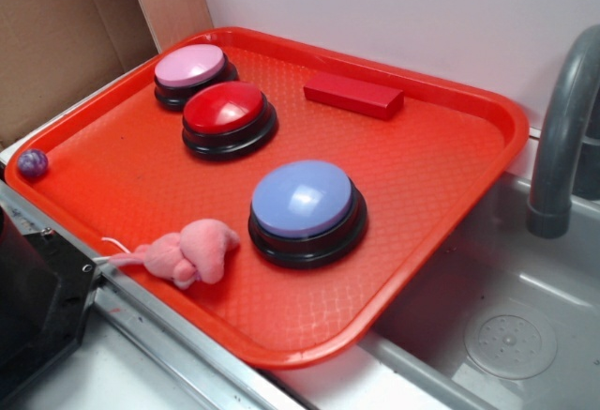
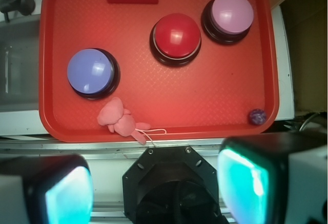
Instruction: Push the purple button.
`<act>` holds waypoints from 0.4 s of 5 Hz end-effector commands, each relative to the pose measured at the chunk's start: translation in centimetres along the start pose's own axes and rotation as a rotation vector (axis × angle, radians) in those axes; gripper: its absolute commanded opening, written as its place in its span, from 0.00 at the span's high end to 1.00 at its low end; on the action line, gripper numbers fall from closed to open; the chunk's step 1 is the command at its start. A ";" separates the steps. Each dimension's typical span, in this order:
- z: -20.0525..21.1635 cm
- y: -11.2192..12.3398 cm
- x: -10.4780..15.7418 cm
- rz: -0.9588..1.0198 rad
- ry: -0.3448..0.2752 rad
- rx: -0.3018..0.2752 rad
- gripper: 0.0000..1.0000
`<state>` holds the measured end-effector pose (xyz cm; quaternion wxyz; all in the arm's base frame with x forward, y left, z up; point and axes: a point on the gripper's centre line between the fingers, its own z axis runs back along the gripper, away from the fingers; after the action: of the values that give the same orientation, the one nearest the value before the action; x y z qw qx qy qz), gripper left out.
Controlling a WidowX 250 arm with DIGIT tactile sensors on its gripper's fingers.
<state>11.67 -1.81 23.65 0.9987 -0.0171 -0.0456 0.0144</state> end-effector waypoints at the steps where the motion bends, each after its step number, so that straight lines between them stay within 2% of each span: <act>1: 0.0 0.0 0.0 0.000 0.000 0.000 0.00; 2: -3.6 -5.0 4.5 -0.254 -0.032 0.031 0.00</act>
<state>16.68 -6.77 19.69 0.9926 0.0085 -0.0438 -0.1130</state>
